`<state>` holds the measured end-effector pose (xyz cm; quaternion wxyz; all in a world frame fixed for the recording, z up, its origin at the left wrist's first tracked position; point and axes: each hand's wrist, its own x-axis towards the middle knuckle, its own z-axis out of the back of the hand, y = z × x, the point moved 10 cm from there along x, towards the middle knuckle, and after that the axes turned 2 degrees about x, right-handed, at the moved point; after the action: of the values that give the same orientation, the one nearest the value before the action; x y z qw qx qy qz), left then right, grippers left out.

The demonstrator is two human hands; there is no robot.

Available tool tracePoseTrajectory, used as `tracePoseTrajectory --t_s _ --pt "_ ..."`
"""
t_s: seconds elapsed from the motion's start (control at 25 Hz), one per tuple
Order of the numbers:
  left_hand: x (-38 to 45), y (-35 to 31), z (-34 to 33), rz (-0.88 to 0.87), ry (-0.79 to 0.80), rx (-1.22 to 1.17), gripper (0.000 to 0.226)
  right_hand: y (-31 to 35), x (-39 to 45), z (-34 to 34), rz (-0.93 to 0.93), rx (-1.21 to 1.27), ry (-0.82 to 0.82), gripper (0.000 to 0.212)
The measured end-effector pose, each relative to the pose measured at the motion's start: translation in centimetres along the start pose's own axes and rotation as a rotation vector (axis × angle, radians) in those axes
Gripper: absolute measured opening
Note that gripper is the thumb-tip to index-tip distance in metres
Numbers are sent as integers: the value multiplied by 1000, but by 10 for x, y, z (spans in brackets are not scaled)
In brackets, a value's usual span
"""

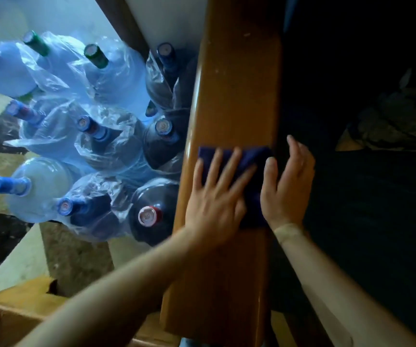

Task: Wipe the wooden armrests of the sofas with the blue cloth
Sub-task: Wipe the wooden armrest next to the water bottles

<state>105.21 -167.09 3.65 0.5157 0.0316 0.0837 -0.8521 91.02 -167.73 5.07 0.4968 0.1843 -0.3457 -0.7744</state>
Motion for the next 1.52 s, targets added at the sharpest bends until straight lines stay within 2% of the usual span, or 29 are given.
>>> tracePoseTrajectory --t_s 0.08,0.16,0.28,0.36,0.4,0.44,0.48,0.52,0.56,0.6,0.64,0.68,0.8,0.84,0.88,0.96,1.0,1.04,1.08,1.16,1.24,1.28,1.36,1.44,1.52 --pt "-91 -23 -9 -95 70 -2 73 19 44 -20 43 -73 34 52" --pt "-72 12 -12 20 24 -48 72 34 69 -47 70 -118 88 55" --pt "91 75 26 309 -140 -135 63 36 85 -61 26 -213 52 59" --pt "208 116 49 480 -119 -247 59 37 87 -67 25 -268 57 63" --pt "246 126 56 509 -92 -244 58 38 87 -71 39 -284 73 65" --pt "267 120 53 457 -81 -171 58 37 88 -73 44 -297 82 68" --pt "271 101 48 288 -79 -77 58 35 90 -73 32 -307 80 70" --pt "252 77 43 49 -61 27 58 34 91 -72 27 -316 87 72" --pt "216 59 33 -185 -27 90 58 35 90 -71 33 -323 104 73" --pt "178 60 28 -333 -7 97 58 38 88 -70 41 -326 120 74" --pt "163 80 26 -347 -15 94 57 42 87 -71 44 -330 137 76" --pt "175 103 28 -255 -37 74 57 44 87 -73 37 -338 156 77" --pt "269 150 56 408 -93 -202 59 43 93 -81 7 -364 204 79" --pt "286 134 59 474 -35 -212 59 42 95 -84 6 -377 212 80" --pt "295 107 56 358 -29 -178 59 39 96 -84 3 -394 212 80" --pt "250 55 32 -127 -8 10 58 34 91 -78 11 -399 211 81" --pt "207 56 27 -247 9 37 58 34 89 -76 16 -383 219 80" --pt "171 69 24 -255 26 -4 59 33 86 -74 10 -379 218 80" --pt "154 89 29 -177 2 -57 60 35 86 -75 -3 -380 227 79" --pt "170 126 36 112 -51 -193 62 41 90 -82 -13 -409 260 78" --pt "234 157 58 408 -131 -343 59 41 96 -93 -18 -453 293 78" --pt "276 179 67 501 -183 -401 57 41 99 -94 -25 -477 300 79" --pt "359 216 72 536 -193 -477 54 36 102 -93 -37 -490 283 79" --pt "422 235 67 463 -170 -412 55 38 99 -91 -11 -465 258 76" --pt "447 233 20 358 -81 -343 51 45 97 -93 38 -450 253 74"
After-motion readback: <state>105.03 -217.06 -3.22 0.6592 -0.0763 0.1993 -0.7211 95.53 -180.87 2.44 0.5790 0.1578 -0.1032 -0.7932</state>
